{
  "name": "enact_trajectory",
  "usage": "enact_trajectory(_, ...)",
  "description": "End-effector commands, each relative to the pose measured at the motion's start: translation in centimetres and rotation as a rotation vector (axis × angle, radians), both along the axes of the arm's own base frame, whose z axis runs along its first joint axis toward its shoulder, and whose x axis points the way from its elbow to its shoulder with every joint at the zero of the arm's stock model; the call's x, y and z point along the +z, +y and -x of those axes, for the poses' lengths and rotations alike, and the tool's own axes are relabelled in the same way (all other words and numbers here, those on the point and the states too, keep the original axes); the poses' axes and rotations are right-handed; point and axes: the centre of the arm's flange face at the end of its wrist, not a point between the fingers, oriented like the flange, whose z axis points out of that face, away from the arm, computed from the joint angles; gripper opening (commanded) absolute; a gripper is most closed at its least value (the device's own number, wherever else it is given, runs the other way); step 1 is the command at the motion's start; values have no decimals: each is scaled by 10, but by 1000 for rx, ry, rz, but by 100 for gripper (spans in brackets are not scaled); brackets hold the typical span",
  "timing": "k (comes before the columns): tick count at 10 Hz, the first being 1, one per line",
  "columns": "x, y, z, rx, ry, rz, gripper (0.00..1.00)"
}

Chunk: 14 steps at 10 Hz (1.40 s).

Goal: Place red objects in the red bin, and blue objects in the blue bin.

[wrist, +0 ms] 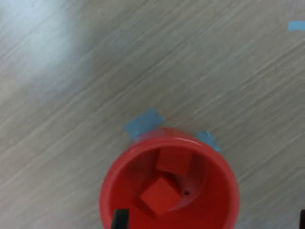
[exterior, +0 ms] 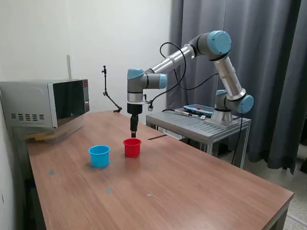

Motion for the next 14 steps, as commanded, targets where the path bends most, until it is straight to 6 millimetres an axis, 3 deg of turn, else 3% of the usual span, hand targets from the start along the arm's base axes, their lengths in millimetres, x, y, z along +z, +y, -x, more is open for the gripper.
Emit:
enact_trajectory(1,27,-29,-4,152,5,33,100)
enact_trajectory(2,52,-65,-11,253,9,84,100)
enact_trajectory(3,82,-75,-21,335,31,111,100)
enact_trajectory(4,115,-104,-32,415,57,108,100)
enact_trajectory(5,146,-118,-47,456,69,103,100)
enact_trajectory(6,177,-122,-66,465,58,107,100)
enact_trajectory(8,211,-133,-94,482,39,115,100)
enact_trajectory(10,264,-143,-132,513,120,81,100)
enact_trajectory(13,316,-160,-193,535,183,53,100)
enact_trajectory(14,323,-162,-208,531,151,67,100)
